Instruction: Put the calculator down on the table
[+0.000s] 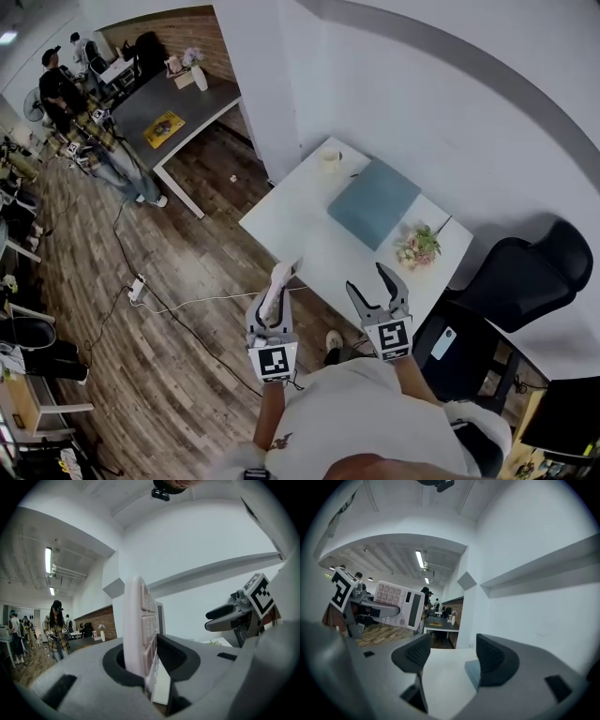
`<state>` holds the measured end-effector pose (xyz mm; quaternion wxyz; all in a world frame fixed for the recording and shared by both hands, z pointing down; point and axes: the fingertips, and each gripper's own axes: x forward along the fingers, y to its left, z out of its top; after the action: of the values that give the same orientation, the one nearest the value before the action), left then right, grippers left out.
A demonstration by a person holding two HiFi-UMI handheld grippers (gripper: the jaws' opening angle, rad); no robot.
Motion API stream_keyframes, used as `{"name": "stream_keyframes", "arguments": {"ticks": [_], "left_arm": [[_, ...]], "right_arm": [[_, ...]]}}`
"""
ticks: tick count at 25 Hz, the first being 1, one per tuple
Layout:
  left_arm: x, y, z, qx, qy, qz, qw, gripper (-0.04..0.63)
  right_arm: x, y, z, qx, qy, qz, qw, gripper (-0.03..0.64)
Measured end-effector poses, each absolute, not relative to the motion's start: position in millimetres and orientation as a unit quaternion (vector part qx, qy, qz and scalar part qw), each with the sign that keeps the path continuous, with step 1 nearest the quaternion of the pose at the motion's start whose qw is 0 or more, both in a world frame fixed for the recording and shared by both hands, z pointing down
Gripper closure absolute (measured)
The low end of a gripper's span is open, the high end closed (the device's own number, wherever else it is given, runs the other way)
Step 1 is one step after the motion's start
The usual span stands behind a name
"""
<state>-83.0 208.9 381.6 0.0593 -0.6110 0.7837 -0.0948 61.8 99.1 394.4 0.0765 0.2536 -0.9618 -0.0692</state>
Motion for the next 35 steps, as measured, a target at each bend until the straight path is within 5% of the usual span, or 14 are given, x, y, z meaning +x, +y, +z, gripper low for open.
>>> {"name": "stream_keyframes", "arguments": {"ticks": [35], "left_arm": [[-132,70,377,-0.665,0.733,-0.124,0.074,0.511]], "right_arm": [[19,-14,395,0.305,-0.948,-0.051,0.073,0.314]]}}
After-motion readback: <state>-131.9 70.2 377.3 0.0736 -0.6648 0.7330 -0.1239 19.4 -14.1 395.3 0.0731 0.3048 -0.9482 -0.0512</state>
